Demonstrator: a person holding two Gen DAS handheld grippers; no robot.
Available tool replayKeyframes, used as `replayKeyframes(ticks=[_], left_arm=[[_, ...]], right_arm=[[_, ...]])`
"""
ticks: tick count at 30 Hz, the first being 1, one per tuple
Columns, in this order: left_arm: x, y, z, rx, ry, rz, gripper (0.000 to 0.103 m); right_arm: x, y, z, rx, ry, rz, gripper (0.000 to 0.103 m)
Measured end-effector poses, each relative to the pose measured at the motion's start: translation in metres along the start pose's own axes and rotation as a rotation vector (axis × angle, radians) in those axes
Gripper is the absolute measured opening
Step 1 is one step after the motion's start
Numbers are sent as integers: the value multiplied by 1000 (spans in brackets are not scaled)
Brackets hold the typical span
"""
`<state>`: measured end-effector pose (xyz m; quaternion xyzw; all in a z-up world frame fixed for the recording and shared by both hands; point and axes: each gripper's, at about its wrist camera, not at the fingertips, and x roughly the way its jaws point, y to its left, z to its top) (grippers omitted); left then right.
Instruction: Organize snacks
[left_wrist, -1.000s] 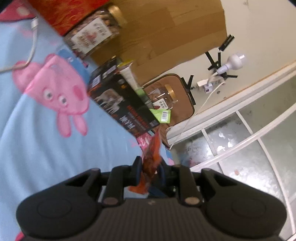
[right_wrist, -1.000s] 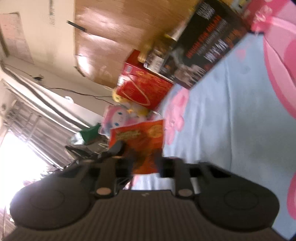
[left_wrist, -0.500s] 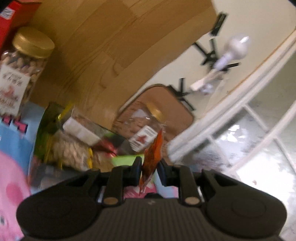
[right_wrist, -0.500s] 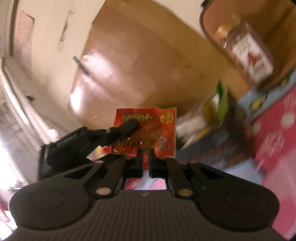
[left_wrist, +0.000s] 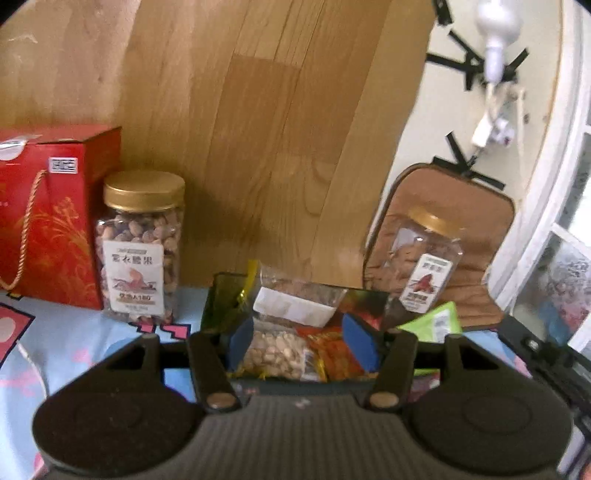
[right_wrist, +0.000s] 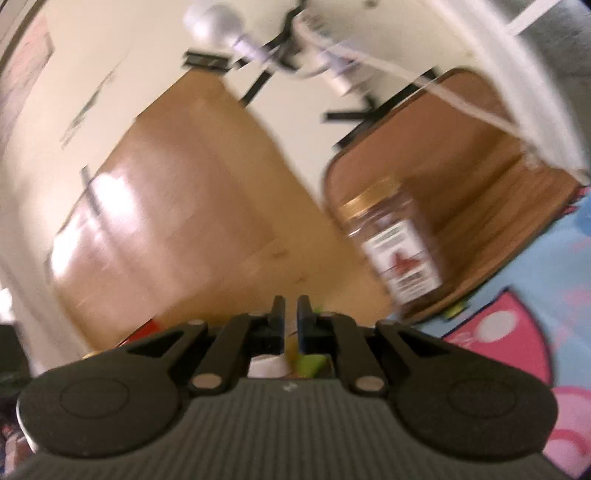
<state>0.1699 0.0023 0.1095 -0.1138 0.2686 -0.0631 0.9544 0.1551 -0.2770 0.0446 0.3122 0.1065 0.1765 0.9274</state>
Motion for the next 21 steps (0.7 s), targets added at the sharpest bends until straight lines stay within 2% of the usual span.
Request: replayKeyframes(ticks=[4,8,11,12,15,17,19,21], left_arm=[[-20,2,-12,-20,11,-50,56],[-28,8,-29,-51,36,-73,56],[-34,19,-35,-78,47,-71,56],[-36,23,-36,-86,46,-65,56],[-44,33,-39,-109,42,-41,56],[-50,38,-42,-102,48,-10,56],[-56,38,-46,-73,50,31,56],[-64,37,-51,-34,41,59,56]], right_arm=[[12,-15,-1,56,23,-103,11],[33,-13,-10,54,145,-146,11],[49,21,-14,-101,163,-135,10],[58,33,-16,-142,196,-115,10],[98,63,-30,-187,379,-23,11],[121,77,-44,-231,475,-6,10],[127,85,-49,-267,497,-26,10],[115,81,-43,-202,470,6,10]])
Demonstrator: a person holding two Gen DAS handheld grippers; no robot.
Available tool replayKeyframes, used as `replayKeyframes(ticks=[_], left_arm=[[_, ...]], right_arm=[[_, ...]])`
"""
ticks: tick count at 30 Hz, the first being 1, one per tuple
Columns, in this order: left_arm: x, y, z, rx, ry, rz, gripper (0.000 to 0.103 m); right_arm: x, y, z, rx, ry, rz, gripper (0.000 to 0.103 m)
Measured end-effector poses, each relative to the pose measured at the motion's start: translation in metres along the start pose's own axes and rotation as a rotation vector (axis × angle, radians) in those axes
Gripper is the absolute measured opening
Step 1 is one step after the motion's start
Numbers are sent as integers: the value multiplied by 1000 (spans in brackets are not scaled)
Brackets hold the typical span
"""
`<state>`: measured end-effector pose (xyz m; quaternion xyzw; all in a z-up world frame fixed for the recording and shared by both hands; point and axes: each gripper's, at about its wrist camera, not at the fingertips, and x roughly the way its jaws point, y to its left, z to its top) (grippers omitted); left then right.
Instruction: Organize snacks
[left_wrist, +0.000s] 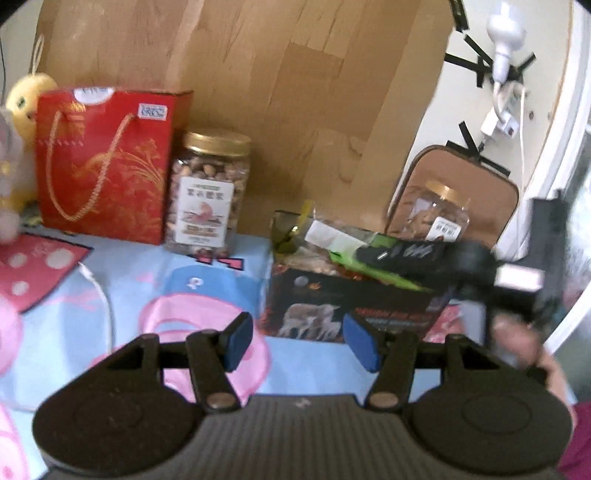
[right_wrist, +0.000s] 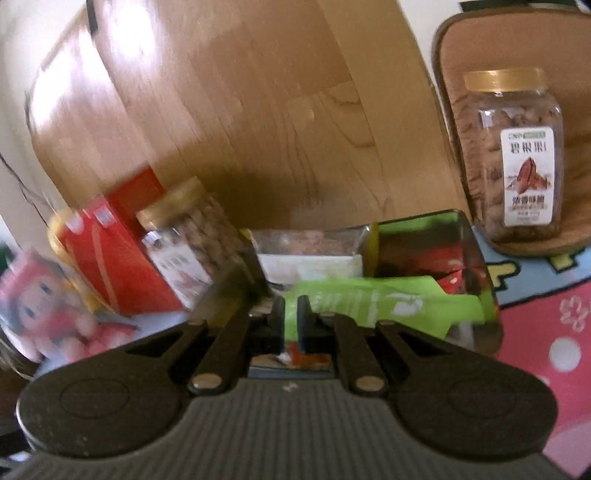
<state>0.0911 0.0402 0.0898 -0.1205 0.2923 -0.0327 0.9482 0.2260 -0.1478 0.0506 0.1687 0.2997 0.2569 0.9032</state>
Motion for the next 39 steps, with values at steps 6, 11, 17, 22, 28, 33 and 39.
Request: replayKeyframes(ticks=[6,11,17,22,28,33,39], left_arm=[[-10,-18,-23,52,8,9,56],[-19,-43,-53,125,20,32,58],[-42,-60,-83,156,7,85,93],[-58,-70,-96,173,-5,129,103],[-65,-68,-106,158,23,184,103],[-60,-64,-114,142,81,220,103],[-60,-64,-117,154,76,241,103]], right_arm=[[-68,-15,-23,88,-128,18,12],[-116,-17,-61,84,-149,-13,28],[-155,-14,-111,27,-142,-78,38],[-177,-12,-141,29,-93,-92,55],[-189,-6,-161,53,-50,-67,63],[-193,3,-167,38,-47,-48,74],[-192,6,-171,37,-45,-50,80]])
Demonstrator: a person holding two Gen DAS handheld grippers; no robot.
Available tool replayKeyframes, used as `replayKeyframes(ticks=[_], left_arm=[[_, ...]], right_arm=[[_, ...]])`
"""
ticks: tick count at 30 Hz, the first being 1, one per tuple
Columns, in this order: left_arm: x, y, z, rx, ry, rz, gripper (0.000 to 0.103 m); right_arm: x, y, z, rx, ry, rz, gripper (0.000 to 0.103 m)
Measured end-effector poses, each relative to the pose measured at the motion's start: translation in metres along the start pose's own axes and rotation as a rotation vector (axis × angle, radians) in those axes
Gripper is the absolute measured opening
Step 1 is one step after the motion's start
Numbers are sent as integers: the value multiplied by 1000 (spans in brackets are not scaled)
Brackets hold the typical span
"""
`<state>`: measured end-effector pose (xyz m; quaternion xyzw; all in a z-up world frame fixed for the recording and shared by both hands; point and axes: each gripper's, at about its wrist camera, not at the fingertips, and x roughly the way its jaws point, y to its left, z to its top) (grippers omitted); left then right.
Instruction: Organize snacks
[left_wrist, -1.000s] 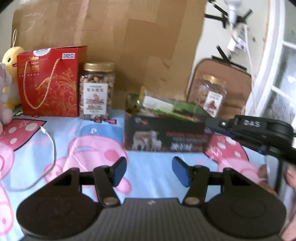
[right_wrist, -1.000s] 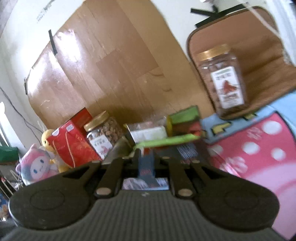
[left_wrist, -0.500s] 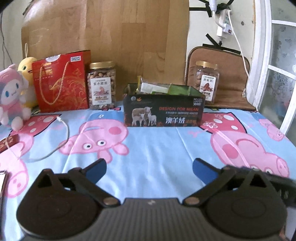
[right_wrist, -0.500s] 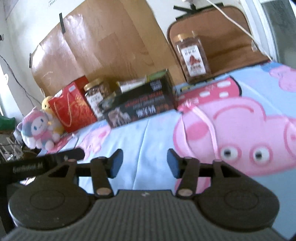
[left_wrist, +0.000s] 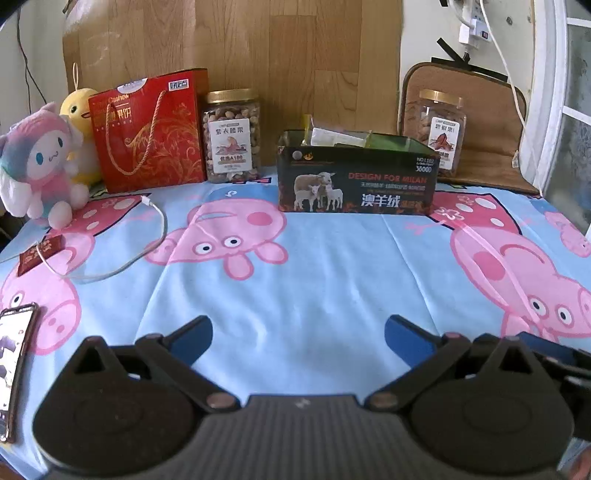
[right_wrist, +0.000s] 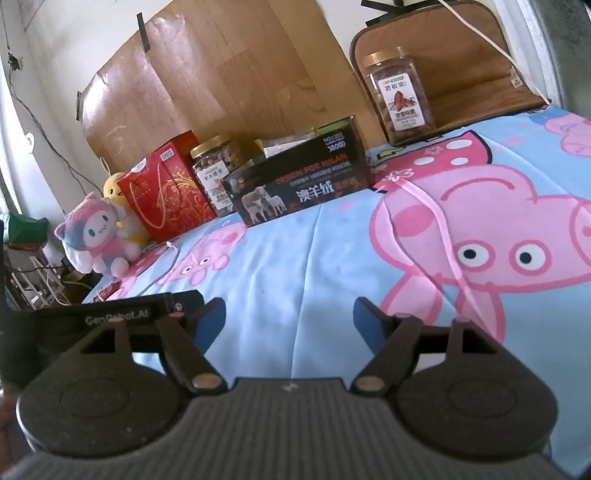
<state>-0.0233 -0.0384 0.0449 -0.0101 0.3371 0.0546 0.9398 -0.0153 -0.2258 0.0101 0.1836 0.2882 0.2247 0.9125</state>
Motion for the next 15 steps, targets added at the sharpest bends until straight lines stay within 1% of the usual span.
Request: replayKeyframes(ticks=[5,9,15], left_arm=[[1,-1,0,4,1,2,103],[2,-5,0,35,6,19,103],[2,-6,1,55,-21,68,103]], right_arm=[[0,-1,0,10,-15,-8,86],[2,-2,1,15,-22,-9,86],[7,-1,2,17,-27,-8,87]])
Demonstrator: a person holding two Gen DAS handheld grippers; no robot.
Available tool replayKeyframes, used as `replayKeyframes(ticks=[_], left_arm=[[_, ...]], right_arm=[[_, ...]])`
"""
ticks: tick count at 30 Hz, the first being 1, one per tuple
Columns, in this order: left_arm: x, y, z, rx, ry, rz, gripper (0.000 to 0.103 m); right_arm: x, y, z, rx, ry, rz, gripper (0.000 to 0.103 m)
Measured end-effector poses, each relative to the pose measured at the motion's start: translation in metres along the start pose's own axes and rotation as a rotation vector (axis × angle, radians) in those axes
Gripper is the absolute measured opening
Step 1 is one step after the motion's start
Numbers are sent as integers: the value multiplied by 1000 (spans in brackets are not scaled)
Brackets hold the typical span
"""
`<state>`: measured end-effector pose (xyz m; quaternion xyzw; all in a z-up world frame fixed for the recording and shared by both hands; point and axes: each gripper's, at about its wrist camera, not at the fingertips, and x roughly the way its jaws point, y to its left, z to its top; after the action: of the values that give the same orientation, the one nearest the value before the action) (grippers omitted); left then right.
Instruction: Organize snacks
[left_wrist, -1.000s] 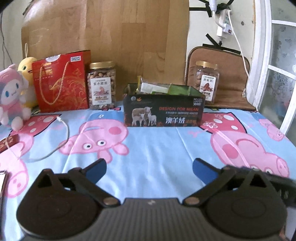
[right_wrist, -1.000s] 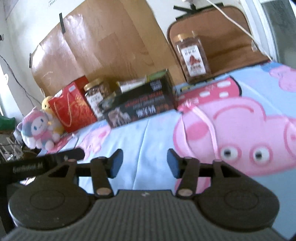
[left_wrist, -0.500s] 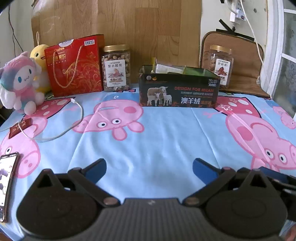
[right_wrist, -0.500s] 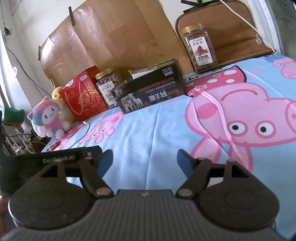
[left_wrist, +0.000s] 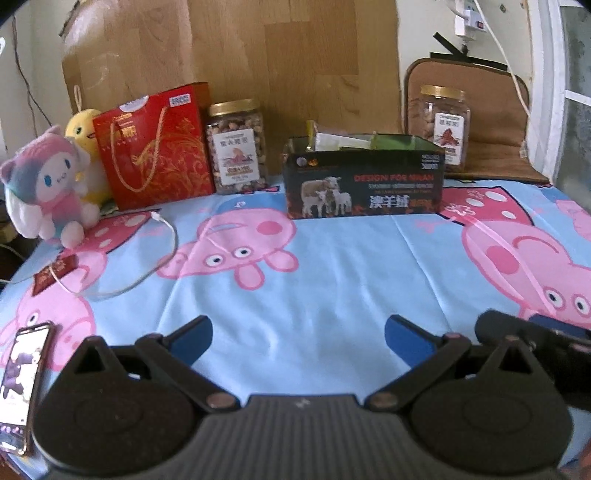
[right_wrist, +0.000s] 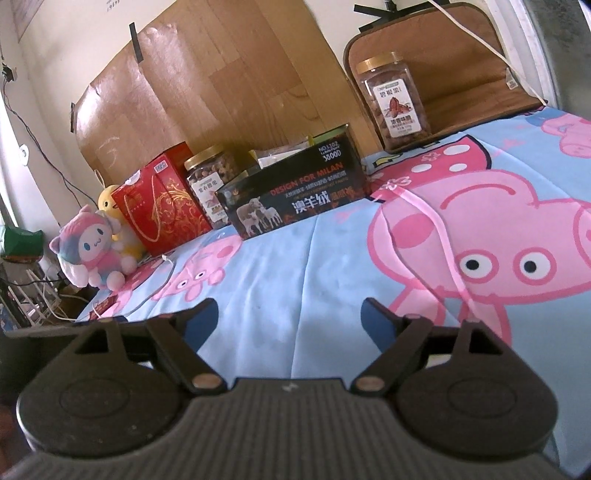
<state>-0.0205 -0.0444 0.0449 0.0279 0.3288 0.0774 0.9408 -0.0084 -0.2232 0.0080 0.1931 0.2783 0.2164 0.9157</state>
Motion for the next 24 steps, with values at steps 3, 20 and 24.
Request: replayKeyframes(ticks=[3,20,24], left_arm=[[3,1,1,-15,11,-7,103],[8,-6,0,20,25,1,103],[10,-6,-1,22,35,2,103]], right_arm=[[1,-2,-1,7,10,-3,87],[2,-9,1,42,-3,-19,87],[2,-9,1,40,-4,-20,87]])
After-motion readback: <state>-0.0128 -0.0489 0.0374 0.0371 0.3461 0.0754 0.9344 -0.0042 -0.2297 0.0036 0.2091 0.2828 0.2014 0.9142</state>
